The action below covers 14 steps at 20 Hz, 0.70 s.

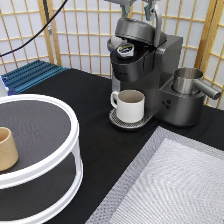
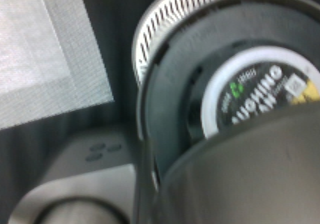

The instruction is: Make coffee

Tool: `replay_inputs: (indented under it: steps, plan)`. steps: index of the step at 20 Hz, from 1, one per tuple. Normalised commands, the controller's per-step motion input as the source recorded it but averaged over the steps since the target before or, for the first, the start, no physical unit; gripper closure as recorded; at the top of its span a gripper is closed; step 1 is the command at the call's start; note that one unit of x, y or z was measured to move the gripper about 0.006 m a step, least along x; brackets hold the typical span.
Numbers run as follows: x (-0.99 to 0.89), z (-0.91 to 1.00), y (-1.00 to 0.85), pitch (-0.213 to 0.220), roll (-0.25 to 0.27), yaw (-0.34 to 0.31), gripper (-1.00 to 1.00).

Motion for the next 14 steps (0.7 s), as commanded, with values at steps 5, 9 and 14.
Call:
replay_inputs:
  steps: [5,9,14]
  plan:
    - [-0.1,-0.31,-0.05,-0.027,-0.189,0.164,-1.0]
    - [0.0,-0.18,-0.19,0.0,-0.085,0.156,-1.0]
    - [-0.05,-0.03,-0.35,0.004,-0.014,0.13,-1.0]
